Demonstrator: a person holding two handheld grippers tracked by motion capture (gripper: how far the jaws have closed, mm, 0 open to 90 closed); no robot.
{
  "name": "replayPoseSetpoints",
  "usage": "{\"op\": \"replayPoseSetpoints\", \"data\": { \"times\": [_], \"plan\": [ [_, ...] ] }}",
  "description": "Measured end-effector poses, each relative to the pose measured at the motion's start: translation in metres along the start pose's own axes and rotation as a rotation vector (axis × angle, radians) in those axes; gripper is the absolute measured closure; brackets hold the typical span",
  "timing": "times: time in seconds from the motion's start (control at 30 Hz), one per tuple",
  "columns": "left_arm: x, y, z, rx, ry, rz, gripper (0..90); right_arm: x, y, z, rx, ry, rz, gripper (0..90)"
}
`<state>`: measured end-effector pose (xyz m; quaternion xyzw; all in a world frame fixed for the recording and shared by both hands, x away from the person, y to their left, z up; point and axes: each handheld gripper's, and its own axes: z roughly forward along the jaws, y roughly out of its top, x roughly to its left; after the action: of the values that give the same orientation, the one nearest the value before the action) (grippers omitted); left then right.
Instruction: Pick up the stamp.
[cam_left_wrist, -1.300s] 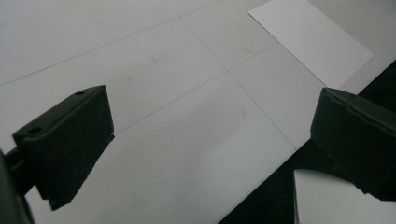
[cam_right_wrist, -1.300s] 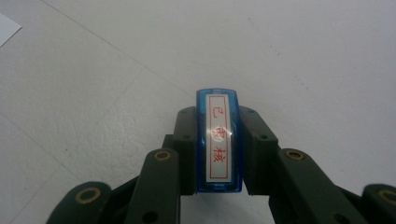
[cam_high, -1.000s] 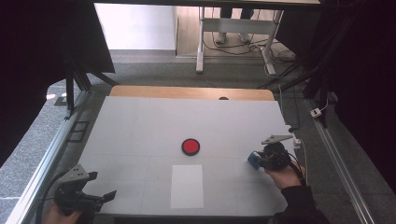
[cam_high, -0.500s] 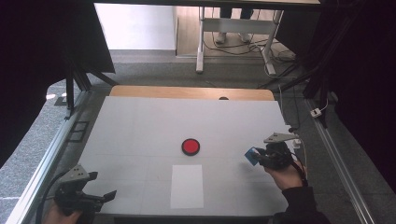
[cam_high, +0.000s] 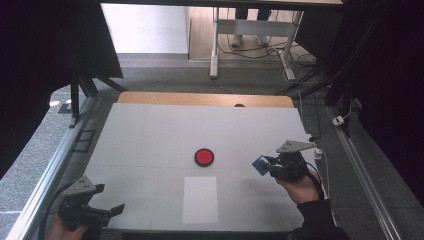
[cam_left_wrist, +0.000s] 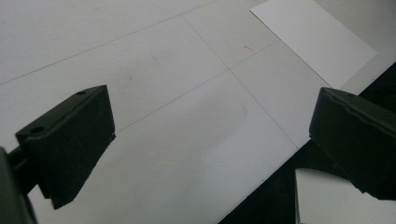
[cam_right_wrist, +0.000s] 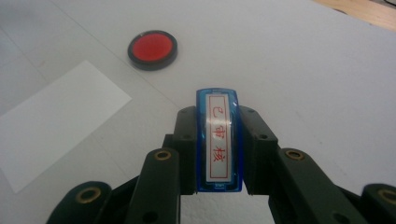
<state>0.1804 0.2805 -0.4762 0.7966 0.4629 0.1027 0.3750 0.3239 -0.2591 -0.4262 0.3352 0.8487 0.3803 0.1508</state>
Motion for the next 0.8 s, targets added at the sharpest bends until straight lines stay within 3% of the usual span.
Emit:
{"op": "replayPoseSetpoints", "data": {
  "times": [0.2, 0.8],
  "plan": [
    [0.000, 0.000, 0.000, -0.002, 0.000, -0.003, 0.6, 0.008, 0.008, 0.002, -0.031, 0.039, -0.003, 70.4],
    [0.001, 0.000, 0.000, -0.005, 0.002, -0.009, 0.7, 0.035, 0.038, 0.019, -0.058, 0.117, -0.095, 70.4]
  ]
}}
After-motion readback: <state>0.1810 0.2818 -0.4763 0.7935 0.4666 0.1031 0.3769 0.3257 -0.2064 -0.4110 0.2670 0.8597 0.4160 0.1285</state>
